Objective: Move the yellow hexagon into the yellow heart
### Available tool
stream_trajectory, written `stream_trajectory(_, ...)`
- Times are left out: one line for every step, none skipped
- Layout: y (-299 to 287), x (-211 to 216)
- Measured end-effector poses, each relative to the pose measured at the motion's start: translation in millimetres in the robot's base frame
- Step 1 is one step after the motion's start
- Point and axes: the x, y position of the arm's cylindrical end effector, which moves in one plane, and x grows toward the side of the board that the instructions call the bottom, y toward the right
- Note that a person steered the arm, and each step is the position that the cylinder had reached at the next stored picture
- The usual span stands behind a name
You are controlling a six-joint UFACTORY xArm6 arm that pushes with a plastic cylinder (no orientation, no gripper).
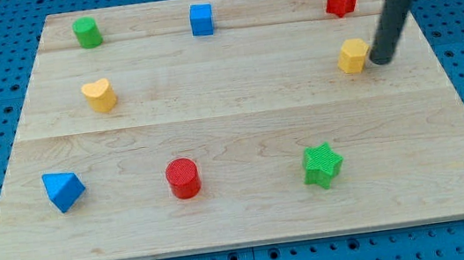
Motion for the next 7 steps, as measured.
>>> stream_trajectory(-107,-2)
stream_trajectory(-113,-3)
stream_trajectory(-77,-30)
stream_trajectory(-155,-58)
stream_trajectory(-230,-10)
stream_trajectory(-185,-5)
stream_trajectory(-177,34)
